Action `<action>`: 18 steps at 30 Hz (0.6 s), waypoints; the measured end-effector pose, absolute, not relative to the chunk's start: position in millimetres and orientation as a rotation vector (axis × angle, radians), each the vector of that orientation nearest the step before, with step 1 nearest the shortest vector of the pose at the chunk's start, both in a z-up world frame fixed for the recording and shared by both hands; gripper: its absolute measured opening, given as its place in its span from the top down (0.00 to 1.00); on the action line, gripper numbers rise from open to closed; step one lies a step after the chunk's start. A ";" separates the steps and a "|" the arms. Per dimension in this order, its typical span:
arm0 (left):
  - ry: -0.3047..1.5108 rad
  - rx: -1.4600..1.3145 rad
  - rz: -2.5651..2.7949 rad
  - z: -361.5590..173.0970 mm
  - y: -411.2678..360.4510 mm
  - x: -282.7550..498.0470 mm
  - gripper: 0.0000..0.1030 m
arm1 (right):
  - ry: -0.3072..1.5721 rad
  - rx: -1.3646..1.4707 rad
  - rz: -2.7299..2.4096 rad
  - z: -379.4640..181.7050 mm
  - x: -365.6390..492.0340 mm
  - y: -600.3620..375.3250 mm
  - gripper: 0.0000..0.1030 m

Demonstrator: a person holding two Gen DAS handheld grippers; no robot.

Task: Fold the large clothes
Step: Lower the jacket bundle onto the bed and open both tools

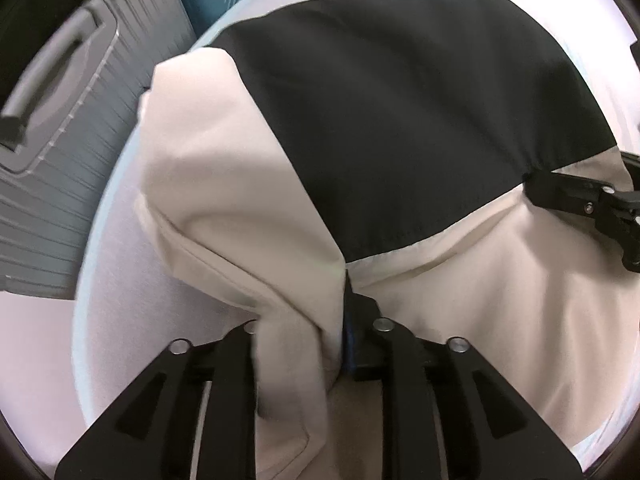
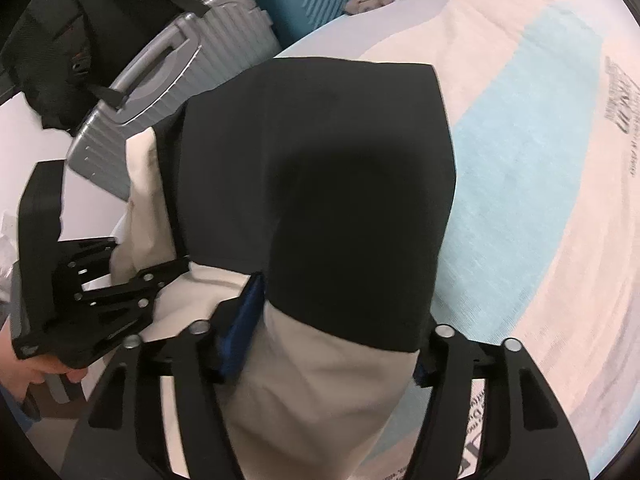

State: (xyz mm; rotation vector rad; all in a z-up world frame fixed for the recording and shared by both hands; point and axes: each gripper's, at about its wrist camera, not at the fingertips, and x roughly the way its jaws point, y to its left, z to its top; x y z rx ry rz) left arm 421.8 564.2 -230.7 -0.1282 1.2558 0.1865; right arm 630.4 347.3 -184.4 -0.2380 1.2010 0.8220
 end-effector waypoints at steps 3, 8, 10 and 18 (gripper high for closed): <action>1.246 -0.113 0.243 -217.8 562.1 408.2 0.49 | 1.151 -0.244 0.778 -174.9 621.2 337.8 0.27; 1.152 -0.116 0.321 -189.2 561.0 368.0 0.06 | 1.077 -0.191 0.715 -158.8 613.8 308.8 0.07; 1.123 -0.106 0.344 -176.6 553.2 352.9 0.06 | 1.080 -0.174 0.682 -155.3 612.5 298.8 0.07; 0.984 -0.176 0.383 -104.3 497.1 280.7 0.06 | 0.957 -0.209 0.547 -91.6 549.8 237.6 0.07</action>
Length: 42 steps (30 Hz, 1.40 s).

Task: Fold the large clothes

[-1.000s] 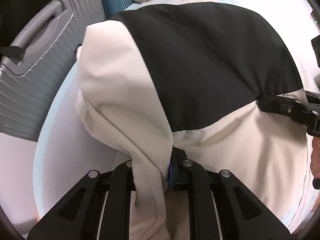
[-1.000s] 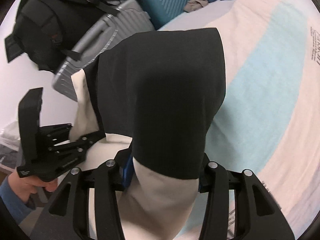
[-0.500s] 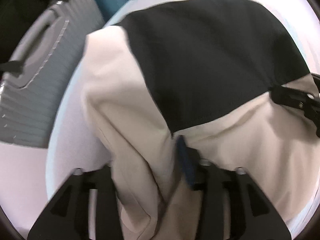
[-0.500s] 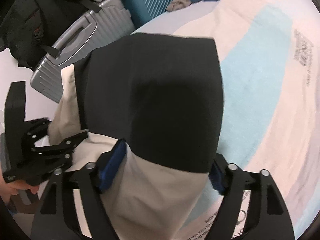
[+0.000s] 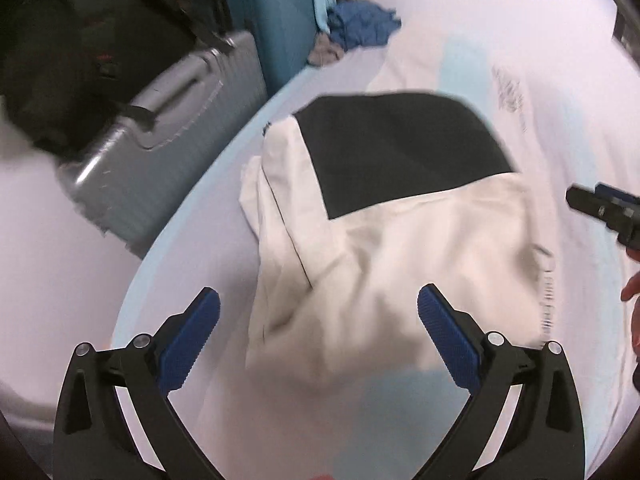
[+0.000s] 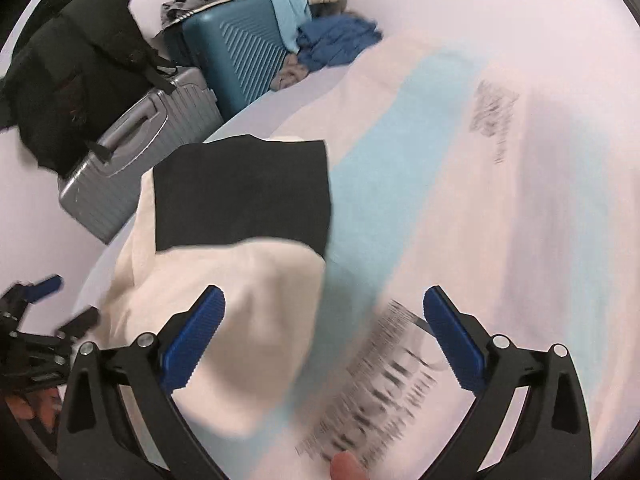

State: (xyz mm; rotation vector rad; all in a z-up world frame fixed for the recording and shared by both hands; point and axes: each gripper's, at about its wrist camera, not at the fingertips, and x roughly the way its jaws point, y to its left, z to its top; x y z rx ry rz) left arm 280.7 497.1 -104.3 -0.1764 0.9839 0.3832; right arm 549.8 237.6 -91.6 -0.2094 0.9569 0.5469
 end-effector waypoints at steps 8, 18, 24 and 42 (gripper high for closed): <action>0.871 -0.245 0.461 -44.7 436.0 187.7 0.06 | 0.889 -0.203 0.555 -28.4 421.9 175.1 0.07; 0.844 -0.221 0.541 -40.1 380.9 84.6 0.06 | 0.647 -0.252 0.519 -8.8 276.0 134.4 0.07; 0.830 -0.175 0.531 -59.5 383.4 51.0 0.06 | 0.624 -0.228 0.479 -33.0 237.9 135.2 0.07; 0.764 -0.208 0.459 -61.3 399.6 5.8 0.06 | 0.589 -0.247 0.474 -40.6 187.8 149.4 0.07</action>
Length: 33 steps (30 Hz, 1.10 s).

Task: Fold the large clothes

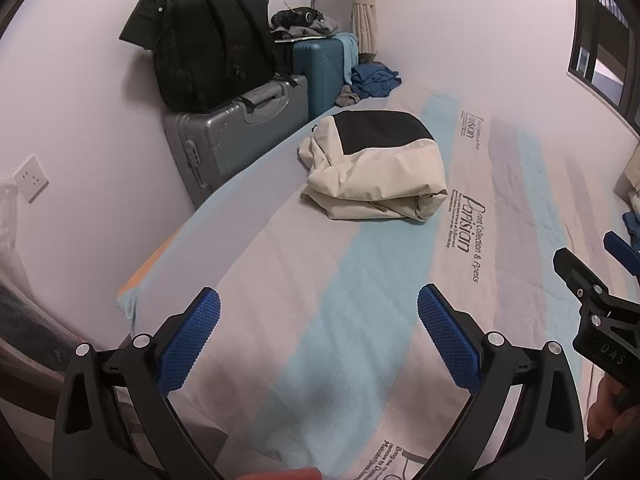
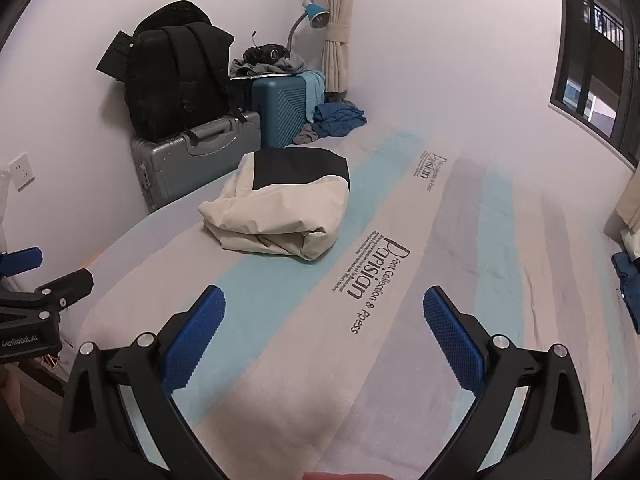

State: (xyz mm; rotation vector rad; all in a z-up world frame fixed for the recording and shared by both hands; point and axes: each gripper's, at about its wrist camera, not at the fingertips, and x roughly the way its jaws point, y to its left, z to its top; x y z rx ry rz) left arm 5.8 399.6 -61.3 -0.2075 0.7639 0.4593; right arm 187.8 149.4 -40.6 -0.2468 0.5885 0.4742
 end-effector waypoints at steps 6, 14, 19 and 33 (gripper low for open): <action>0.770 -0.209 0.455 -63.1 397.0 0.7 0.06 | 0.616 -0.228 0.483 -41.4 186.2 144.3 0.07; 0.776 -0.223 0.449 -64.7 396.4 -3.2 0.06 | 0.617 -0.228 0.481 -40.8 183.5 140.8 0.07; 0.778 -0.225 0.453 -66.3 399.1 -2.8 0.06 | 0.614 -0.232 0.474 -41.1 180.2 137.9 0.07; 0.784 -0.243 0.442 -67.8 404.0 -4.1 0.06 | 0.618 -0.232 0.492 -38.8 180.0 136.5 0.07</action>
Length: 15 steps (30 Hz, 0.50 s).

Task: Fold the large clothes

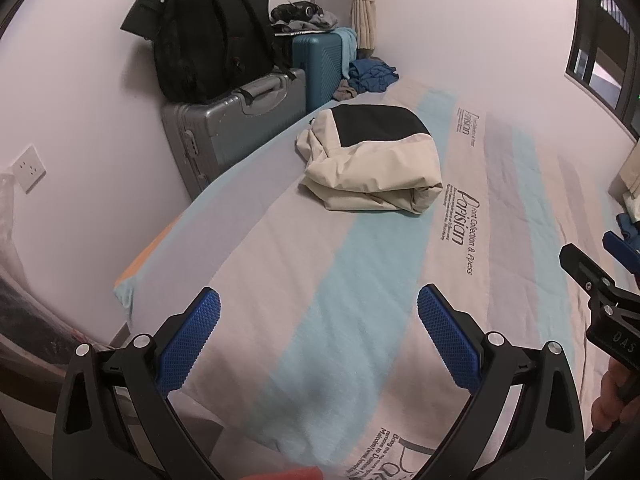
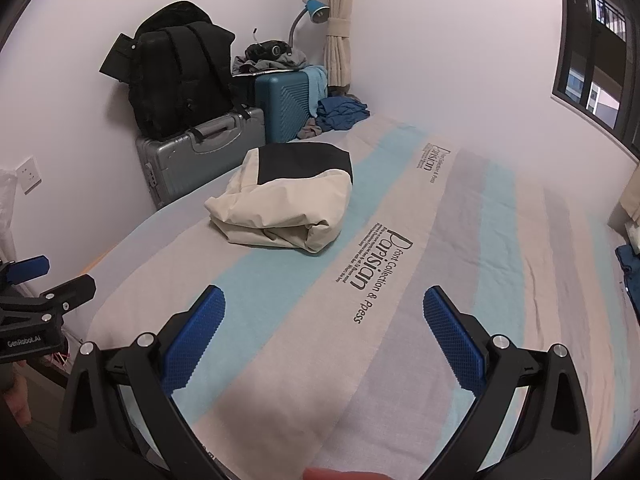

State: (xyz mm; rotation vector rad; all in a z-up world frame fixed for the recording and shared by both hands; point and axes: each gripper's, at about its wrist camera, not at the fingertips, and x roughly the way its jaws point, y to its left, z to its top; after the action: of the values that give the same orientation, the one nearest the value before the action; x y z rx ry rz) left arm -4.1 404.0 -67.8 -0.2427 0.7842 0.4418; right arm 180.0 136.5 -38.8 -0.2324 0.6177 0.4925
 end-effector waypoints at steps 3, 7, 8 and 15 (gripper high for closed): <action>0.787 -0.246 0.443 -68.4 404.6 -3.0 0.06 | 0.621 -0.236 0.497 -39.2 179.6 136.4 0.07; 0.782 -0.239 0.449 -68.8 403.7 -3.3 0.06 | 0.628 -0.240 0.504 -37.5 181.6 135.9 0.07; 0.782 -0.240 0.450 -69.2 403.8 -3.4 0.06 | 0.627 -0.242 0.503 -37.6 181.2 135.6 0.07; 0.768 -0.215 0.440 -68.6 398.9 -3.9 0.06 | 0.627 -0.243 0.506 -37.7 181.7 136.8 0.07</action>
State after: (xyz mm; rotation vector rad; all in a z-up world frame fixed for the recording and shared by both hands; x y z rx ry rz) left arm -3.9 398.9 -68.6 -0.2153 0.7682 0.4405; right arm 181.7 136.8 -37.7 -0.2428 0.6270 0.5056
